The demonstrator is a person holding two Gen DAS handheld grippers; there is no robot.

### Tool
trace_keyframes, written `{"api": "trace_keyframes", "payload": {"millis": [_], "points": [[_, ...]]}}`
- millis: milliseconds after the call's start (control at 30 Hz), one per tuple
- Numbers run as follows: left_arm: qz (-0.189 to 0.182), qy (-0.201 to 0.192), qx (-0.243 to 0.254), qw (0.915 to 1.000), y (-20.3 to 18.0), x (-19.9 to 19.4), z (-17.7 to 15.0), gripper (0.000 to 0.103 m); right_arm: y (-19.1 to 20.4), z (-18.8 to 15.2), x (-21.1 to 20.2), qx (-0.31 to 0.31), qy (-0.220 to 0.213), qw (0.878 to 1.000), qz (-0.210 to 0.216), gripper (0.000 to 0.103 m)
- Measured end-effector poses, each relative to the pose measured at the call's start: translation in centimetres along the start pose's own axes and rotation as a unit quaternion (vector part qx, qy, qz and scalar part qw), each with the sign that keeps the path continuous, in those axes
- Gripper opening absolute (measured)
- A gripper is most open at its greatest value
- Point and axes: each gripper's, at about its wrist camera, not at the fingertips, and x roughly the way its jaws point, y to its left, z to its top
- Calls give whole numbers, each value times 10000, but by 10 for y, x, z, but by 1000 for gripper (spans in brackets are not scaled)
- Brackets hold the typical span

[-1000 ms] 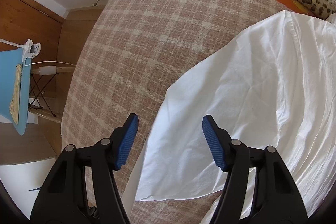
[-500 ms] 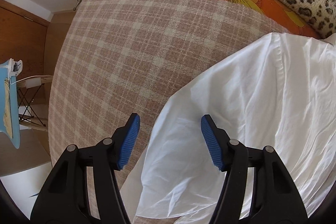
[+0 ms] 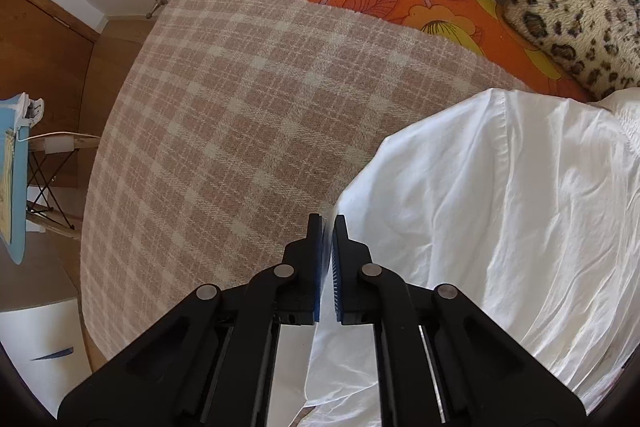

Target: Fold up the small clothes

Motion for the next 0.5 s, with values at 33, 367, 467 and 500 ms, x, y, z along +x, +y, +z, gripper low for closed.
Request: {"api": "trace_keyframes", "payload": {"millis": [33,367,467,500], "points": [[24,27,64,10000,-4,3,1,4,-5,-1,-9,25,-113,9999,2,4],[-29,348,777,9964,-50,48,10,4,-71,-7,-73,622,-697,9928,744,3],[-60,408,782,9961,-52,57,6,4,-66,-14,-60,408,-417,9954,761,7],[-66,436,756,9962,-53,61,7,4,-61,-16,-52,312,-366,9969,628,15]]}}
